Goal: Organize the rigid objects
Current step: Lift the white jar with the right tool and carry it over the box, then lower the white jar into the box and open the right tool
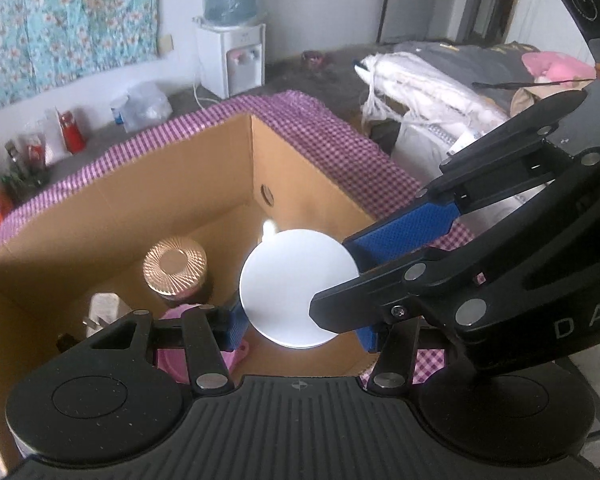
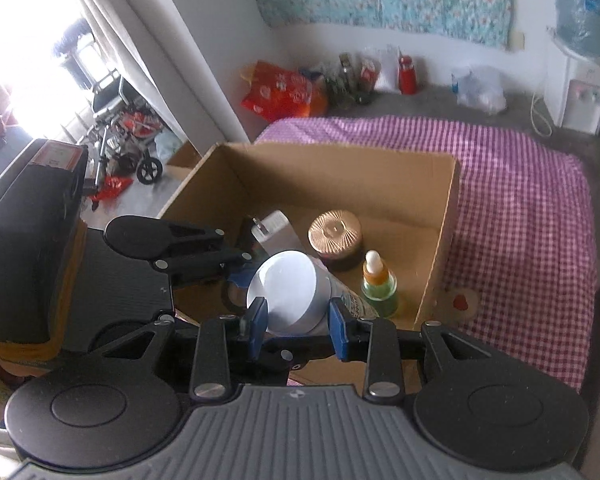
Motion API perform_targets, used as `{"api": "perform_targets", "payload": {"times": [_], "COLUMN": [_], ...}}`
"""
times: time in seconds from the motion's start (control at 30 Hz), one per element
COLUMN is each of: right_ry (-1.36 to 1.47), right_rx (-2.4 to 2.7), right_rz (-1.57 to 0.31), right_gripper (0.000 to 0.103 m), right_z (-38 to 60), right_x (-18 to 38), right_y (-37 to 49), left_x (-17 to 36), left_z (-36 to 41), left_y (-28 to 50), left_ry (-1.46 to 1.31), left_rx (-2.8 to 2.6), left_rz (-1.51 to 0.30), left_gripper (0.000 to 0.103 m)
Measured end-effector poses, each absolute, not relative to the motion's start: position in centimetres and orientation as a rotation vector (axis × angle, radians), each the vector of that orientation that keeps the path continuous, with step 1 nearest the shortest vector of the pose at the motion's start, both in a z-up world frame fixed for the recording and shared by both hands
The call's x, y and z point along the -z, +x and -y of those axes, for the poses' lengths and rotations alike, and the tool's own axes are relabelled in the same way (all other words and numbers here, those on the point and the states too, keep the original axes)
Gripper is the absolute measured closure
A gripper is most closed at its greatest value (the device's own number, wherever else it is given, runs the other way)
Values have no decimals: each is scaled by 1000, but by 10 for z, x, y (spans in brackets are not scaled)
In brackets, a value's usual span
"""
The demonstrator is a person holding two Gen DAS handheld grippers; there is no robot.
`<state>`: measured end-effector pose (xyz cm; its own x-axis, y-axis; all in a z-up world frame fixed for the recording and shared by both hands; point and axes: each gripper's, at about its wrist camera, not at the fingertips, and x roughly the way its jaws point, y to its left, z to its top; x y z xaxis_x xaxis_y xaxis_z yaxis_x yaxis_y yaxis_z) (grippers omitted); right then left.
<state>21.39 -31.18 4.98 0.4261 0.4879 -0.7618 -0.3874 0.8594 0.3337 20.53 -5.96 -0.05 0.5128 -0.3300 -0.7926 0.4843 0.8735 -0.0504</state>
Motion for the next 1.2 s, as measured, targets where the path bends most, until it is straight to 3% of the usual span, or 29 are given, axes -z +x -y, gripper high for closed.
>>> {"api": "perform_targets", "payload": {"times": [0.33,0.53,0.7,1.2], "right_ry": [65,67,117,355], "right_rx": [-533,-518,-496,-412], "right_rz": [-1037,-1017,-983,-803], "right_gripper": [67,66,60,60], "right_z": [309,314,320,337], "right_x": [-30,-32,-36,-76], "right_y": [220,215,207,150], "left_x": [14,10,1,-57], "left_z": [60,61,61,38], "left_y": [211,210,203,140], "left_ry": [164,163,151,82], "left_rx": [509,493,471,289], "left_rz": [-941,-945,-921,-812], "left_gripper": [47,29,22,3]}}
